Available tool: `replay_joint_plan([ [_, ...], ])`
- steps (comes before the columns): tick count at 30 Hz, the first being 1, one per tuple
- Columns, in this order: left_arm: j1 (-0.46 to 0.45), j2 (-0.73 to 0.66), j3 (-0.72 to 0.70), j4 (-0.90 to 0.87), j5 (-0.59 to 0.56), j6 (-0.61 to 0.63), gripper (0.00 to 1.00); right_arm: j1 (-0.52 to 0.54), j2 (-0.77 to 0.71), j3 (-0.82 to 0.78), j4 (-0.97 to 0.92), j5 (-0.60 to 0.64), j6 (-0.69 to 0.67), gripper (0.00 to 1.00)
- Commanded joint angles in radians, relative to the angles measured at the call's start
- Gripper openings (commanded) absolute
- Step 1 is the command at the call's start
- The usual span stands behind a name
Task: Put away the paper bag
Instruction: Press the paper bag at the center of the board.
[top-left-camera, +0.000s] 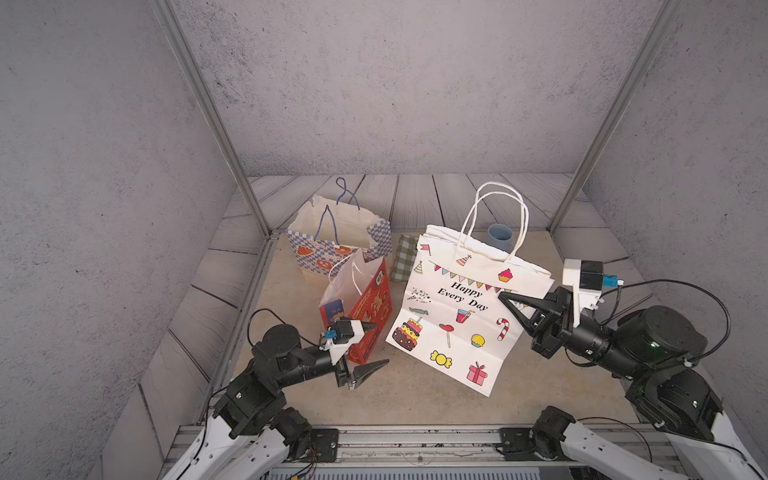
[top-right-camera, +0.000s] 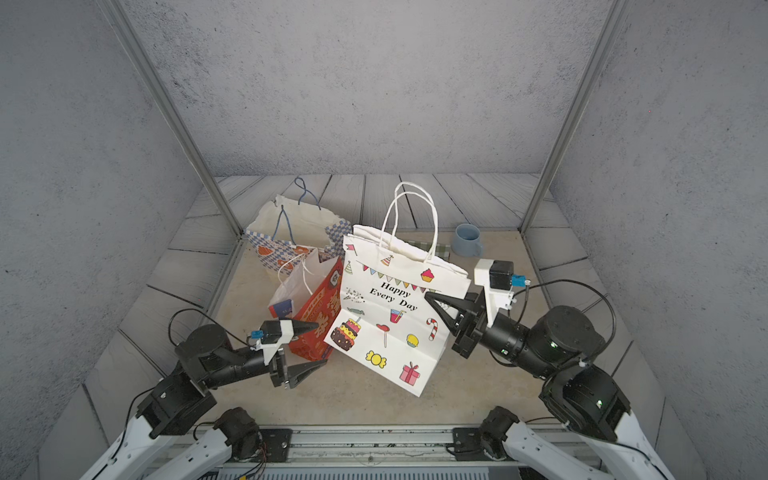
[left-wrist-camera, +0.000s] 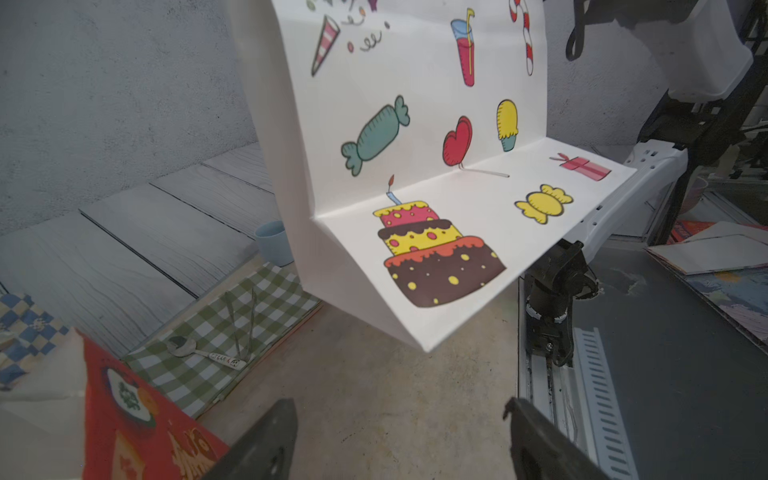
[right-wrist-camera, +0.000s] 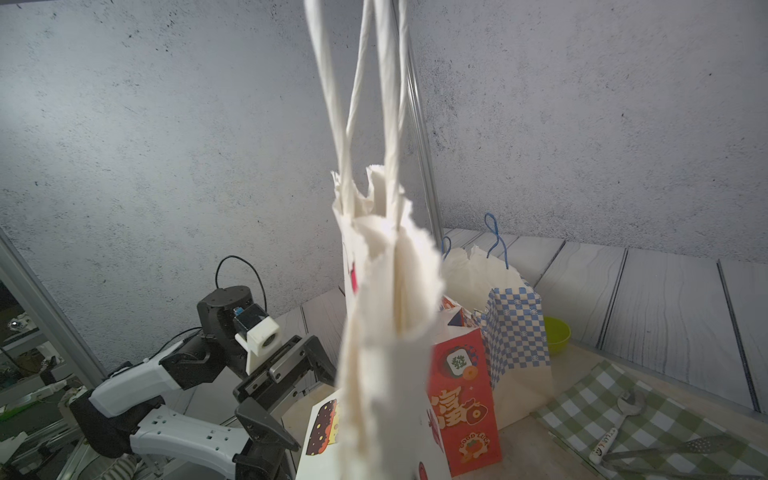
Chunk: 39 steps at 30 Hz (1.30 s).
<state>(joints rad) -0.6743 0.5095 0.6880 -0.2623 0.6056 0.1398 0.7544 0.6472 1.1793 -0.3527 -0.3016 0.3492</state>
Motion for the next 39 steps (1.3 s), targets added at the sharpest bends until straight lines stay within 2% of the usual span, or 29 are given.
replay_joint_plan([
  [1,0.005,0.034,0.005,0.151,0.010,0.020,0.86,0.002,0.013,0.038,0.063,-0.045,0.043,0.00],
  [6,0.005,0.075,-0.007,0.369,0.022,-0.087,0.88,0.002,0.022,0.027,0.051,-0.084,0.050,0.00],
  [8,0.005,0.090,0.001,0.404,0.020,-0.104,0.95,0.002,0.025,0.019,0.044,-0.106,0.055,0.00],
  [13,0.005,0.119,0.025,0.427,0.026,-0.112,0.97,0.002,0.042,0.003,0.045,-0.177,0.075,0.00],
  [21,0.005,0.201,0.045,0.459,0.148,-0.164,0.98,0.002,0.090,0.012,0.082,-0.320,0.125,0.00],
  [24,0.005,0.212,0.044,0.455,0.157,-0.166,0.98,0.001,0.107,0.030,0.063,-0.377,0.132,0.00],
  [36,0.006,0.239,0.057,0.480,0.195,-0.184,0.98,0.002,0.145,0.075,0.001,-0.482,0.141,0.00],
  [39,0.006,0.256,0.069,0.486,0.238,-0.195,0.97,0.002,0.138,0.077,0.012,-0.486,0.120,0.00],
])
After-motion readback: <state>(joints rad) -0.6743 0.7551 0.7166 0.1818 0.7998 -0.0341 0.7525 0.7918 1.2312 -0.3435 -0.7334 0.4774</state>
